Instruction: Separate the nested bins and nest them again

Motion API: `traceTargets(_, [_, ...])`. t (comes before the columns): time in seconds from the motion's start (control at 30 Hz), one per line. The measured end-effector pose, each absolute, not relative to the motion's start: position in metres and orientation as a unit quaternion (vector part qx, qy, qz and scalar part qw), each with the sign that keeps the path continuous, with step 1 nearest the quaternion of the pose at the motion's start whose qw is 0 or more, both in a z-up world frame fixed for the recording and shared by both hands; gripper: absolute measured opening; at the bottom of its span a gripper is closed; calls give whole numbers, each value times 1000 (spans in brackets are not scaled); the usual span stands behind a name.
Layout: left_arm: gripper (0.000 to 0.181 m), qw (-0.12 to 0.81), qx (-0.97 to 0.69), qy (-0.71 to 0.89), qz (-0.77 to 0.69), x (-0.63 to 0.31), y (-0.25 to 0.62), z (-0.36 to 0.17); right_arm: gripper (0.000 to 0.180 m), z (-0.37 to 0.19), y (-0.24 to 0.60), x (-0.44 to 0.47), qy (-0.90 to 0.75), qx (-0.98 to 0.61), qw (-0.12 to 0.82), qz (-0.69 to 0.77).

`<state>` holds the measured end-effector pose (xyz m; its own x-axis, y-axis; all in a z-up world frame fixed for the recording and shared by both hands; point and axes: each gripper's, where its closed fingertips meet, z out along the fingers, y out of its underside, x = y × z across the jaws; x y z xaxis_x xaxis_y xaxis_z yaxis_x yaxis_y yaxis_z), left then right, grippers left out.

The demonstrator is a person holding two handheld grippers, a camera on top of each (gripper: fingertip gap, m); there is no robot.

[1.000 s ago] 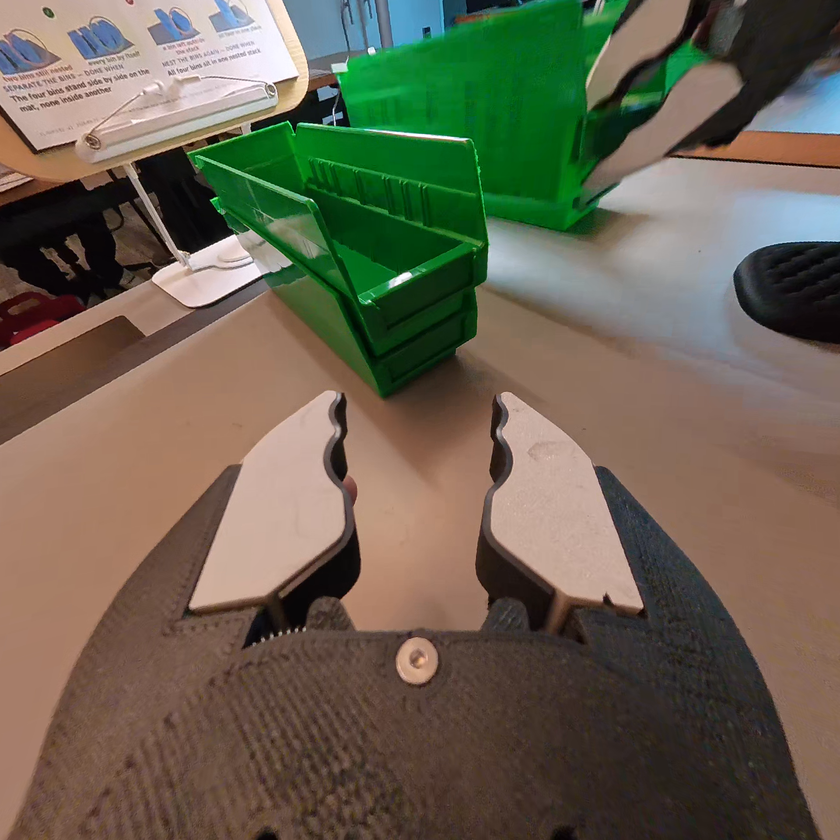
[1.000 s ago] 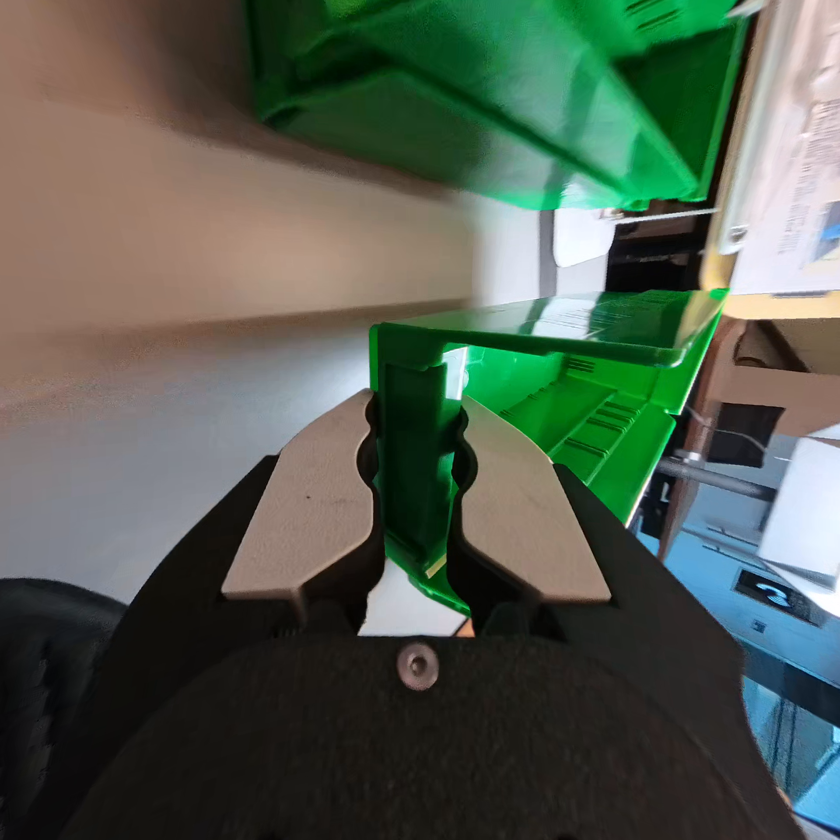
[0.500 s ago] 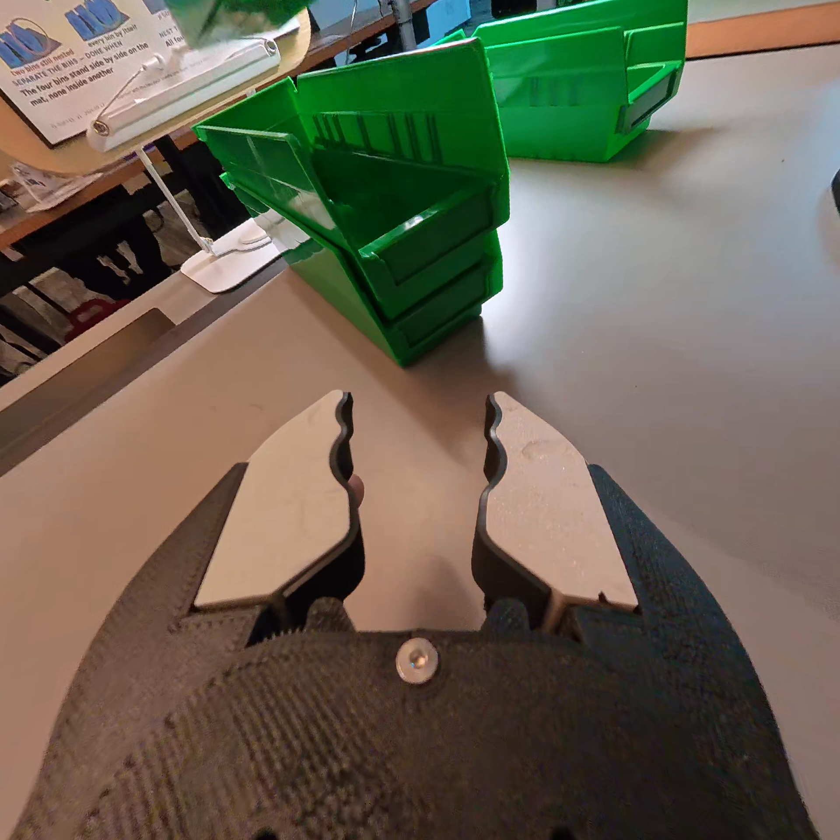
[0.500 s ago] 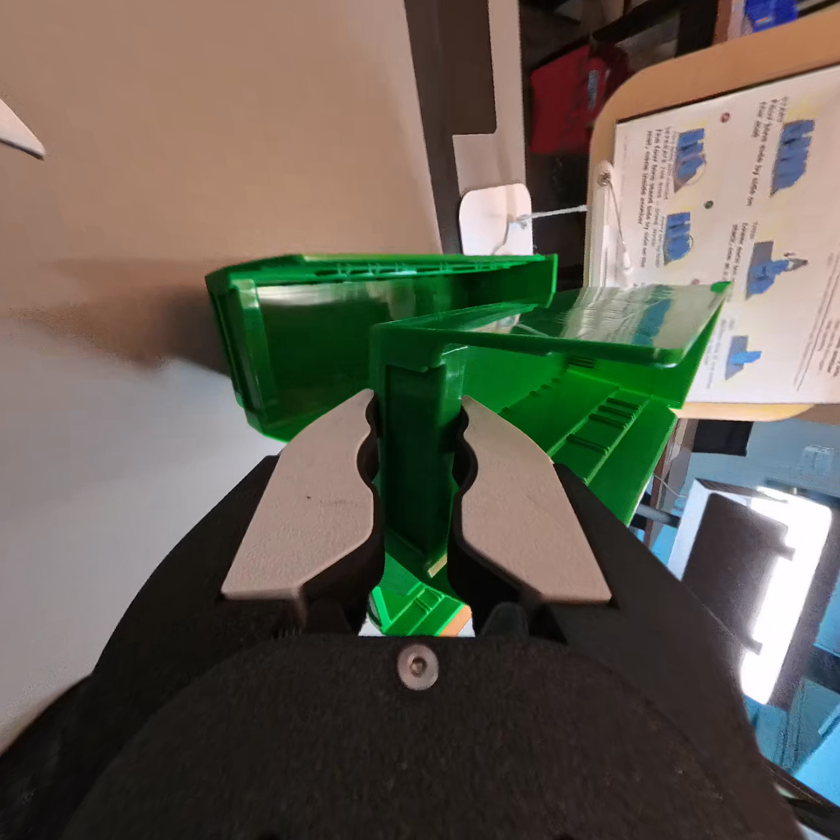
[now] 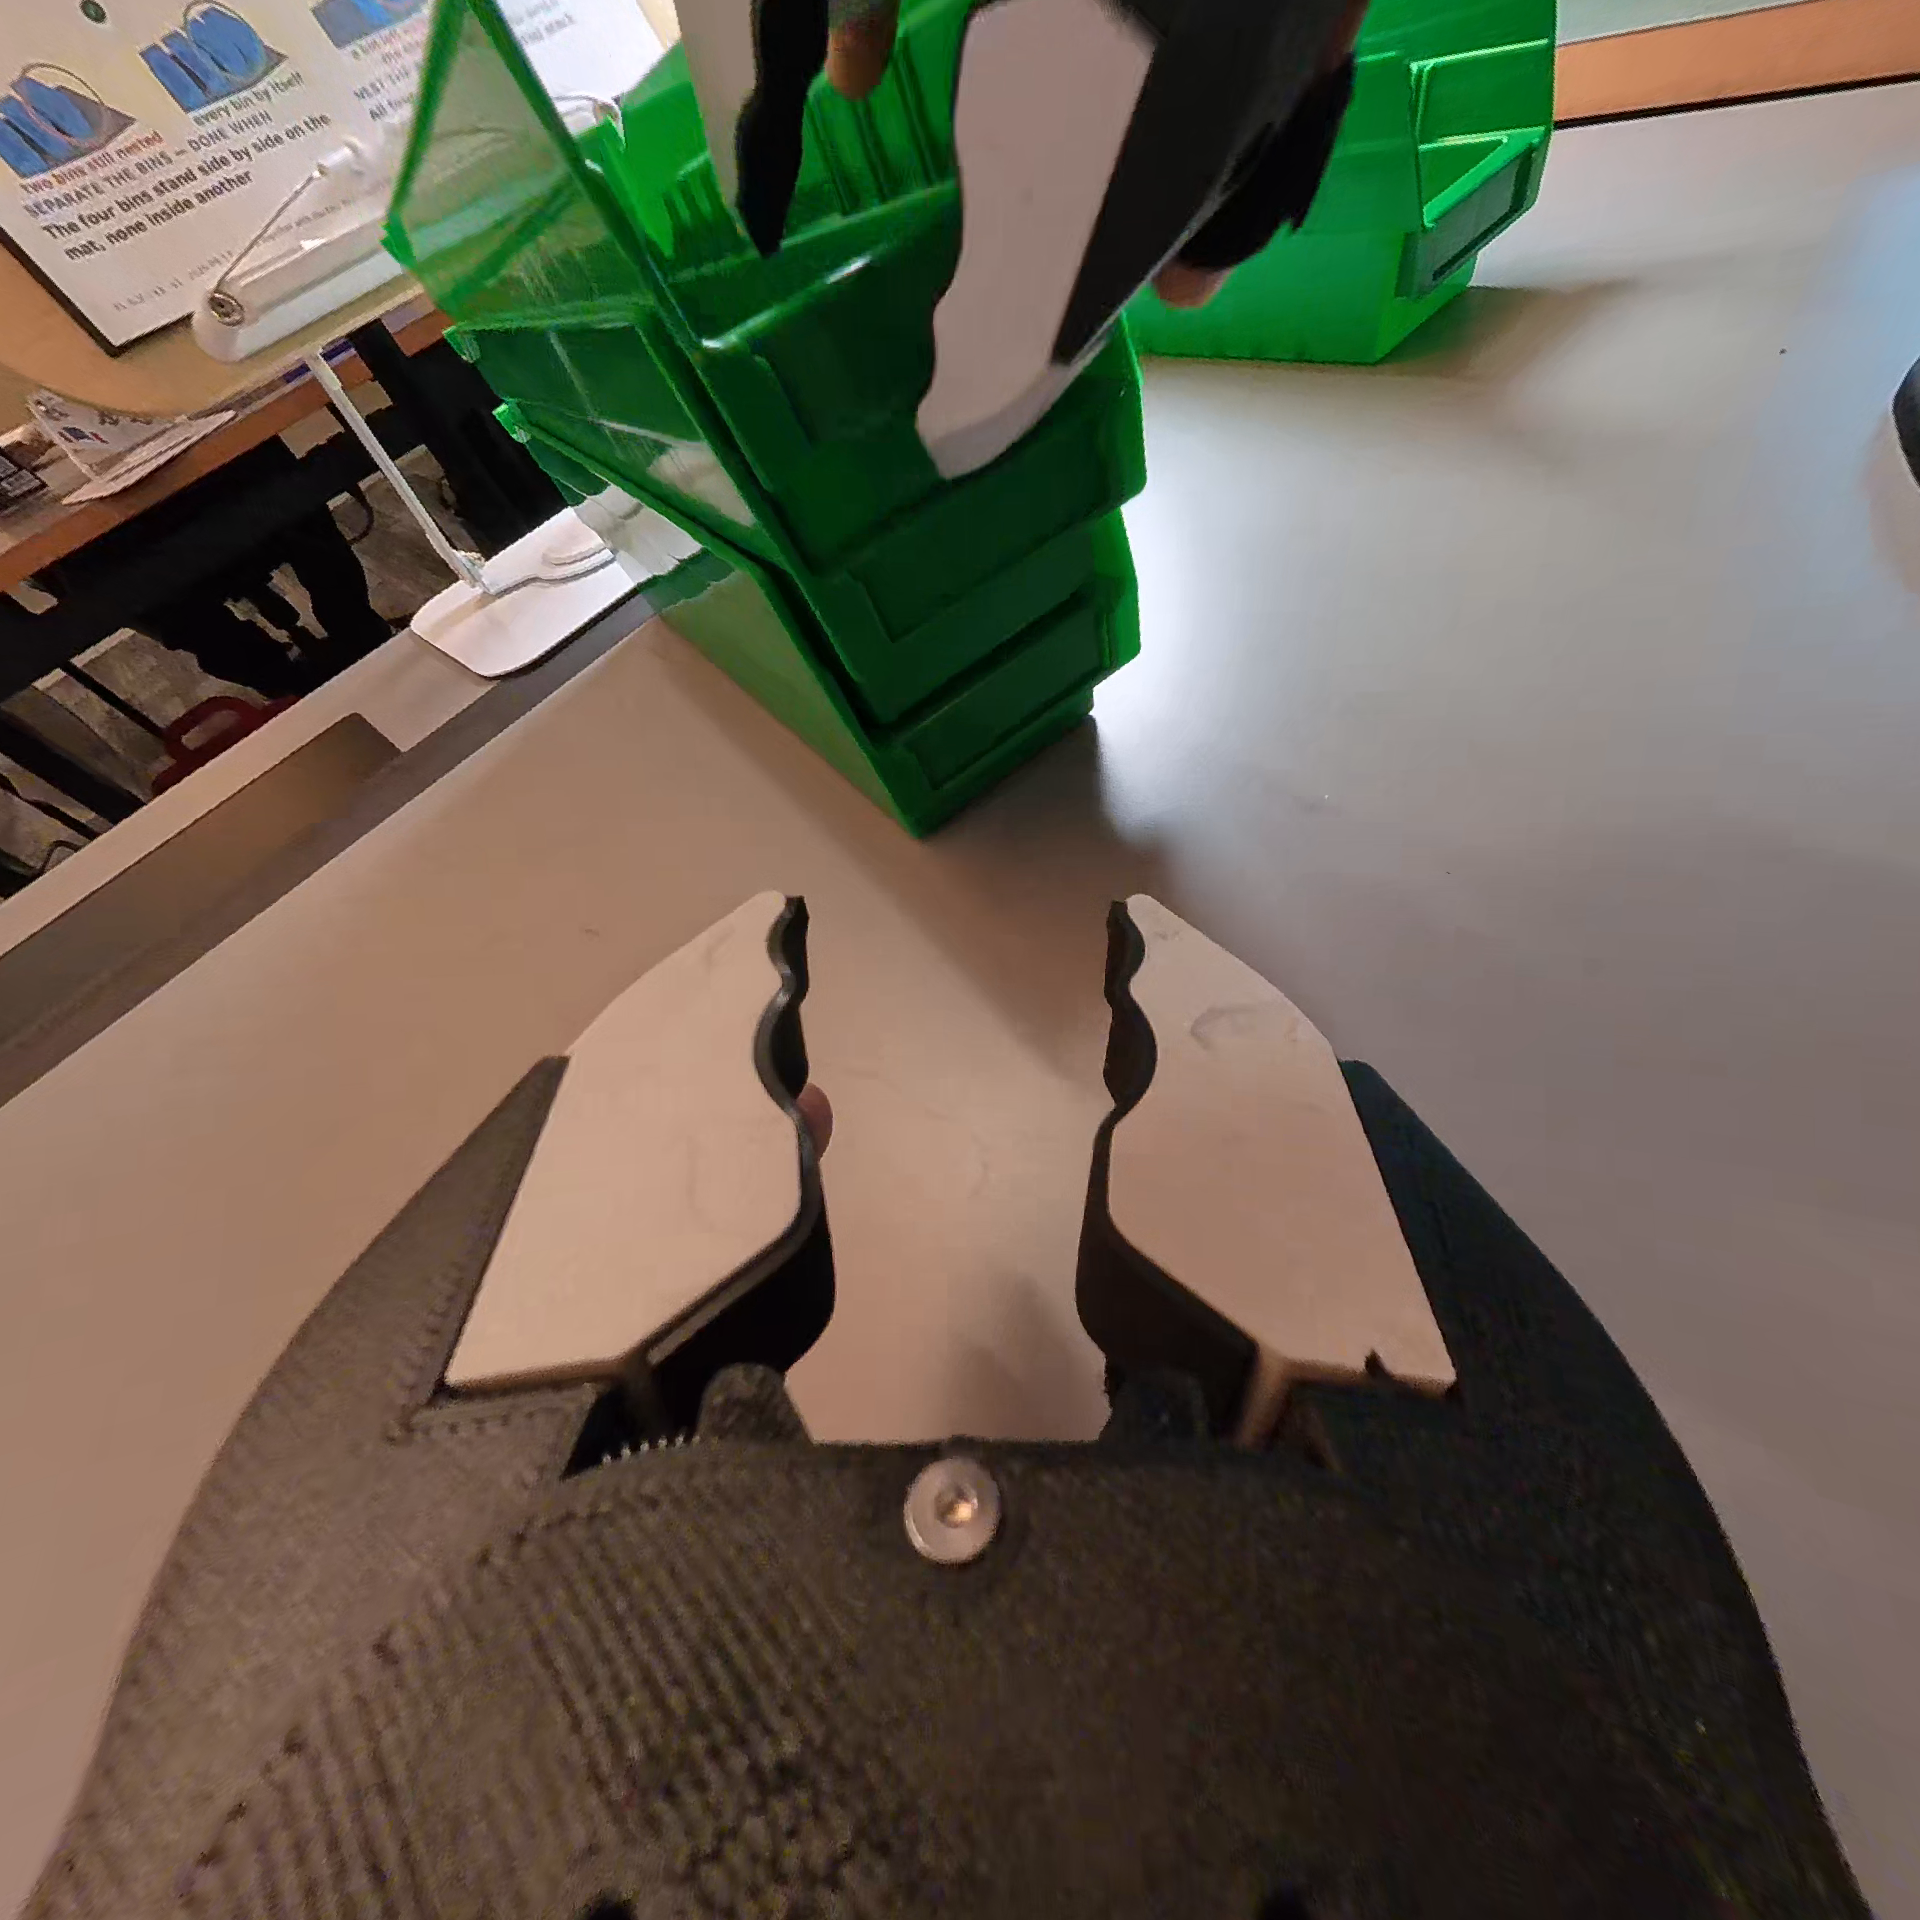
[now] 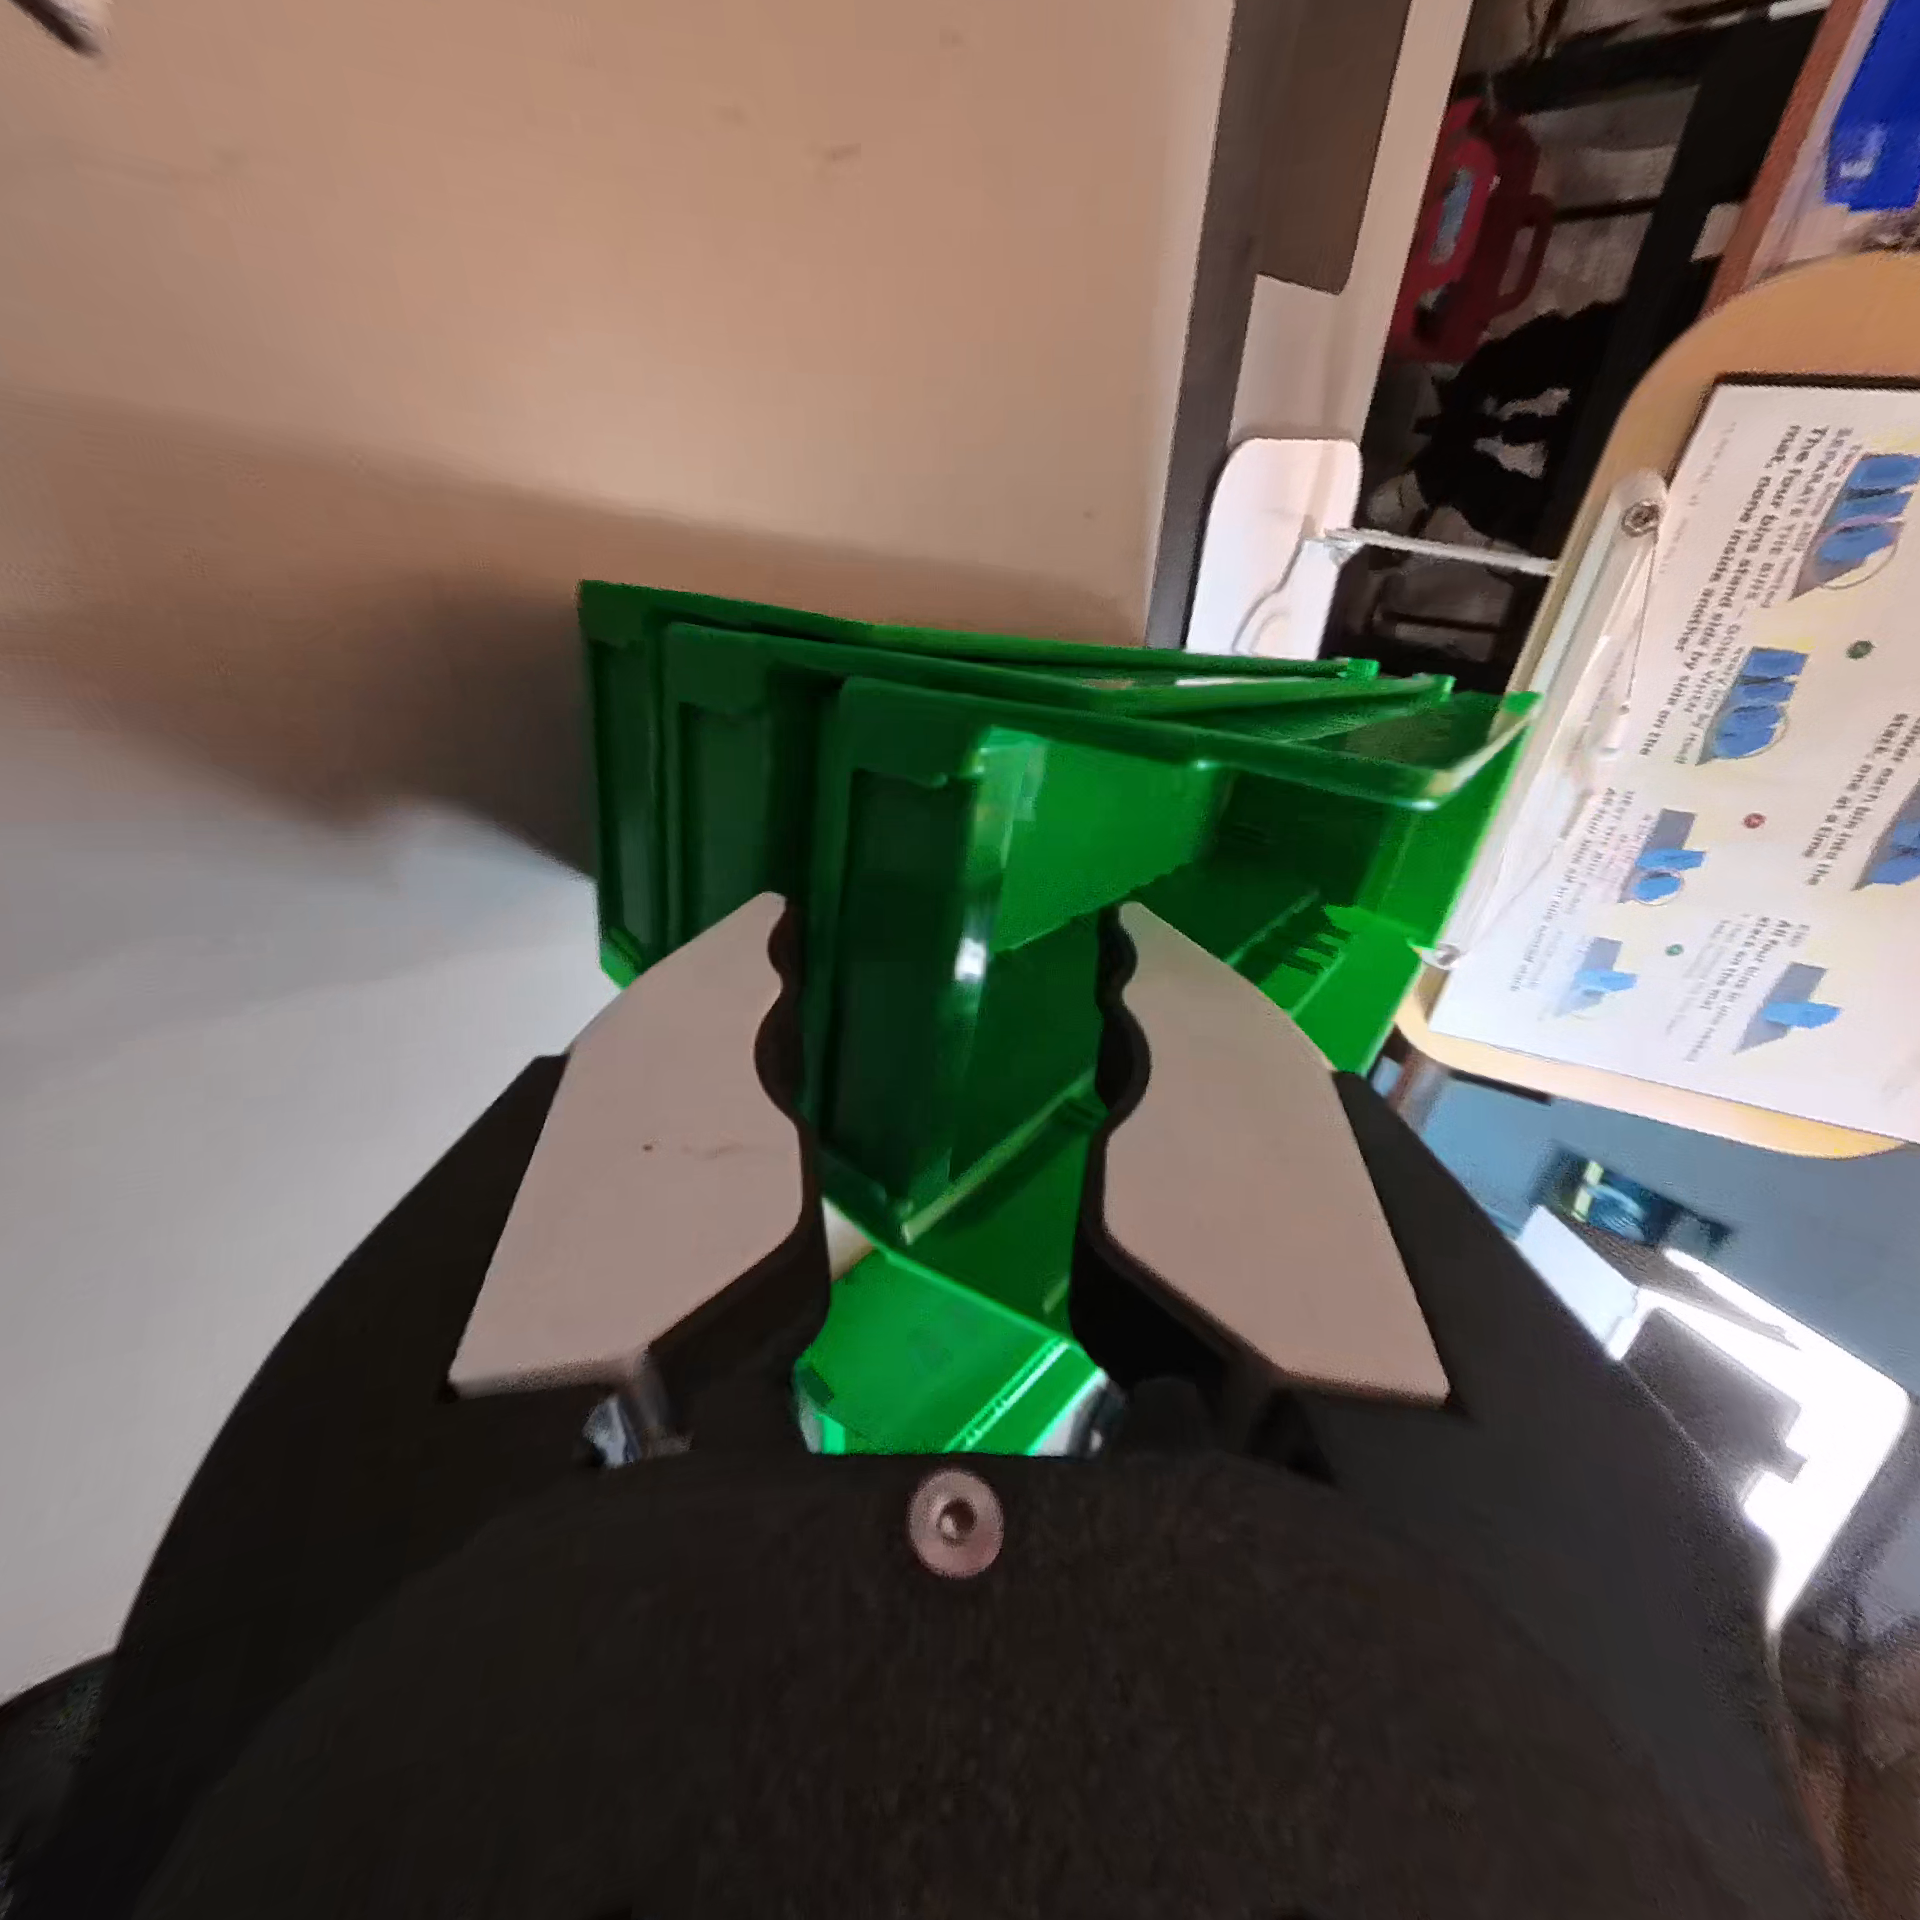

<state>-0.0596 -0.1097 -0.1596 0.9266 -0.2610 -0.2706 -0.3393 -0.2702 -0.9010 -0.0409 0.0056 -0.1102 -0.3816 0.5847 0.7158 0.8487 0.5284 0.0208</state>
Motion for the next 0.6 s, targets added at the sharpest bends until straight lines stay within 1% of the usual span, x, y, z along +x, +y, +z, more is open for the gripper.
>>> traceTargets(0.1, [55, 570, -799, 190, 31, -58, -109, -162, 57, -100, -15, -36, -819, -450, 330, -134])
traceTargets(0.23, [55, 567, -801, 191, 30, -57, -109, -164, 58, -91, -24, -28, -823, -444, 341, -93])
traceTargets(0.4, [55, 565, -802, 192, 29, -56, -108, -166, 64, -118, -12, -28, -821, -393, 387, -148])
traceTargets(0.5, [55, 562, -804, 192, 28, -56, -108, -168, 61, -125, 4, -29, -811, -349, 421, -207])
traceTargets(0.6, [55, 562, -804, 191, 27, -56, -109, -169, 58, -124, 9, -21, -812, -343, 426, -205])
